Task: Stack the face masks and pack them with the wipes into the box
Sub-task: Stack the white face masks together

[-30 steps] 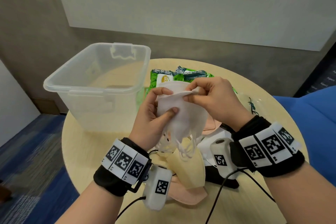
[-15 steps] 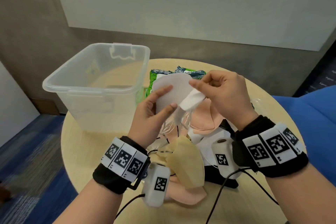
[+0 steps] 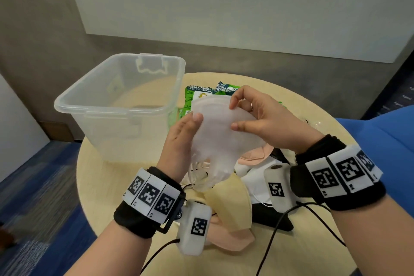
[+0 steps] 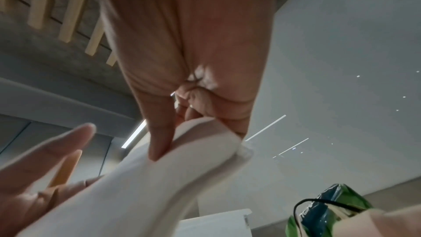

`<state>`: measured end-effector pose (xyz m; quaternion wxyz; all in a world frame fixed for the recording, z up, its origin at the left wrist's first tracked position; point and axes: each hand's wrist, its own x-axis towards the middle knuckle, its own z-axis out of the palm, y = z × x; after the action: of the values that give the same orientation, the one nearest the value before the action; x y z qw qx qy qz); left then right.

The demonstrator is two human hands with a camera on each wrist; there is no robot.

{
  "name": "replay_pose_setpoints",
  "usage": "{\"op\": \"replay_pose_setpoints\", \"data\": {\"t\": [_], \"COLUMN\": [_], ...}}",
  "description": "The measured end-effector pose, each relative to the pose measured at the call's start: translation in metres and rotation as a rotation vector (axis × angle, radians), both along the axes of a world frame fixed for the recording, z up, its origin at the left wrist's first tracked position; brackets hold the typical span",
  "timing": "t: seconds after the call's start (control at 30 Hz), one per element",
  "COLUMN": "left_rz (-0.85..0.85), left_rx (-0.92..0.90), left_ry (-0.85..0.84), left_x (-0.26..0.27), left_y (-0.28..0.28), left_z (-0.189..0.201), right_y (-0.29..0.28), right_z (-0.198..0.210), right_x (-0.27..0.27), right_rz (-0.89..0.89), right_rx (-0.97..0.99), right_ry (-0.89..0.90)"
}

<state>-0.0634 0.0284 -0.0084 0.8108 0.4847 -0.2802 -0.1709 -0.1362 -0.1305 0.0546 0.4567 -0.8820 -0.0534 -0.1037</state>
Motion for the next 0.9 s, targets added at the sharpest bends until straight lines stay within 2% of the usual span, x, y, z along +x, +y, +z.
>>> {"op": "replay_pose_setpoints", "data": {"t": [0.17, 0.33, 0.63, 0.9], "left_rz": [0.025, 0.065, 0.136, 0.107], "left_rx": [0.064, 0.027, 0.005, 0.01], "left_ry": [-0.121, -0.132, -0.168, -0.222], "left_x": [-0.001, -0.0005, 0.0032, 0.0005], "left_y": [-0.0035, -0.0075, -0.0072, -0.0081], "left_z": [0.003, 0.0044, 0.0043, 0.0036], "right_y": [0.0036, 0.0063, 0.0033, 0.0045], "right_z": [-0.0005, -0.0017, 0.005, 0.0054], "right_x": [0.0028, 0.0037, 0.0019, 0.0049], "right_rz": [-0.145, -0.232, -0.169, -0.112], "right_rx": [-0.148, -0.203, -0.237, -0.219], "right_ry": [-0.064, -0.183, -0.205, -0.197]}}
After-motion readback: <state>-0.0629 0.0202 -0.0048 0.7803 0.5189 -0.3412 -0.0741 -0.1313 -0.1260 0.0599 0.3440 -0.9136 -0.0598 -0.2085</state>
